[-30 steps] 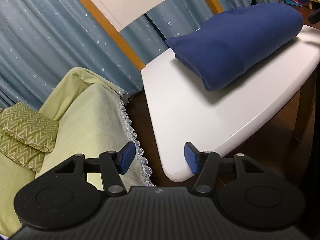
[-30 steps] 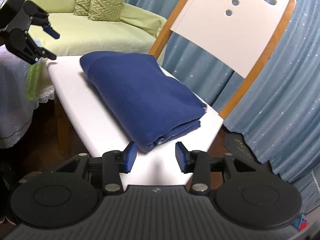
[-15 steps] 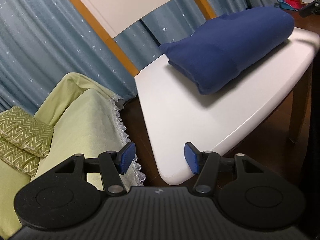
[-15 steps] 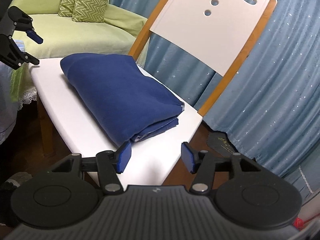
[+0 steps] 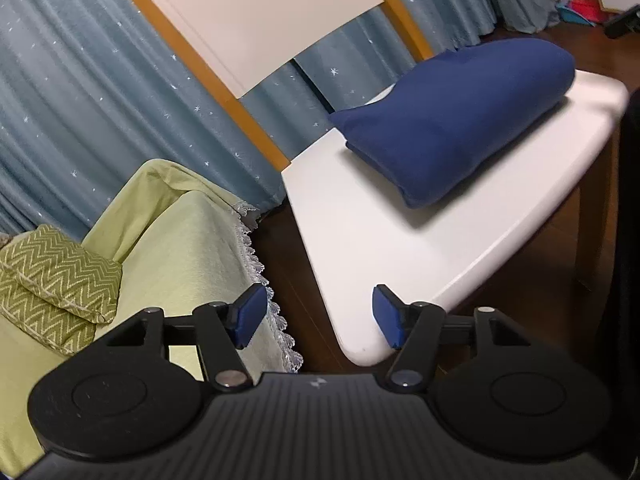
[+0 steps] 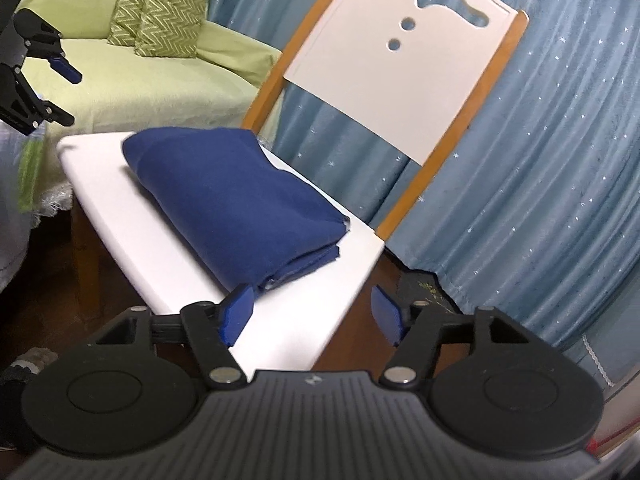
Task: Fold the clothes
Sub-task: 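Lower the navy cloth onto the chair seat and open both grippers, then grasp the navy cloth on the seat with both grippers and straighten it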
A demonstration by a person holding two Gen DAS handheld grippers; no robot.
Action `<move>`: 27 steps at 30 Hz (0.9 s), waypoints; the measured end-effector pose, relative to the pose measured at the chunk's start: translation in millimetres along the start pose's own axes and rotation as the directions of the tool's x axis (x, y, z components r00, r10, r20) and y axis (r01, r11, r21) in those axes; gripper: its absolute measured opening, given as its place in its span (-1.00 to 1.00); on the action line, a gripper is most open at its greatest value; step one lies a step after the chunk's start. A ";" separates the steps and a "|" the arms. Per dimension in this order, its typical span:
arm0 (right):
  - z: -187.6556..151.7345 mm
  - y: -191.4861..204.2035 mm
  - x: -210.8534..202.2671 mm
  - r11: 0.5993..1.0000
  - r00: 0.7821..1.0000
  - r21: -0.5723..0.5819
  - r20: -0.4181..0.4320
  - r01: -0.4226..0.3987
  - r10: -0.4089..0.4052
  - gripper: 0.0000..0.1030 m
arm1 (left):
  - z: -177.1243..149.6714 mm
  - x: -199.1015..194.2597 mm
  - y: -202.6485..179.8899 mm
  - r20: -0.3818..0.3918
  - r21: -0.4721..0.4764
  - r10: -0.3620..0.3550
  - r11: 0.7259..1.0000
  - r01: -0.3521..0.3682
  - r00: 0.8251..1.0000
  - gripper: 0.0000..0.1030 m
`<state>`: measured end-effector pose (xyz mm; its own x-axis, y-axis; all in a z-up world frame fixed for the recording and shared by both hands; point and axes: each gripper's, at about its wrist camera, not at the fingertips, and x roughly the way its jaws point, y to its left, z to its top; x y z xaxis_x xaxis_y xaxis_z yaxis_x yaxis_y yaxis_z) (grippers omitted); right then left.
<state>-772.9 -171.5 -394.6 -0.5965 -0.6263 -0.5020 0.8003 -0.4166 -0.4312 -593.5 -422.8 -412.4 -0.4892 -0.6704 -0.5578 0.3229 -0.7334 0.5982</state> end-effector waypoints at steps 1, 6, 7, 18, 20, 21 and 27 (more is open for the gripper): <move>2.6 3.1 -1.9 1.000 1.000 -0.009 0.005 -0.009 0.009 0.21 | -0.5 -0.6 -0.1 -0.008 0.006 0.011 1.000 -0.011 1.000 0.21; 8.3 10.1 -9.5 0.999 1.000 -0.045 0.025 -0.014 0.015 0.38 | -8.5 7.7 2.6 -0.075 -0.002 0.047 0.999 -0.047 0.996 0.21; 8.3 9.7 -10.8 0.999 0.999 -0.045 0.030 -0.011 0.012 0.38 | -10.1 9.8 1.0 -0.081 -0.003 0.044 0.999 -0.044 0.996 0.21; 1.2 2.2 8.5 0.999 1.000 -0.033 0.014 0.018 -0.018 0.41 | -27.4 14.1 7.5 -0.057 -0.054 0.005 0.999 -0.008 0.998 0.21; 2.3 1.4 11.0 0.999 1.000 -0.032 0.009 0.019 -0.019 0.42 | -24.6 12.3 10.0 -0.037 -0.070 -0.005 0.998 0.003 0.999 0.21; 2.9 0.9 12.3 0.999 1.000 -0.032 0.006 0.019 -0.019 0.42 | -22.2 10.8 10.2 -0.024 -0.075 -0.010 0.997 0.008 1.000 0.21; 4.7 8.5 16.0 0.995 1.000 -0.094 -0.022 -0.020 0.018 0.40 | 13.3 -3.7 -19.0 0.137 0.106 -0.044 0.994 0.030 0.990 0.21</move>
<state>-775.4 -188.2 -402.8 -0.5828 -0.6189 -0.5265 0.8031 -0.3400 -0.4893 -608.5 -404.8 -414.1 -0.6097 -0.6154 -0.4996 0.2203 -0.7370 0.6390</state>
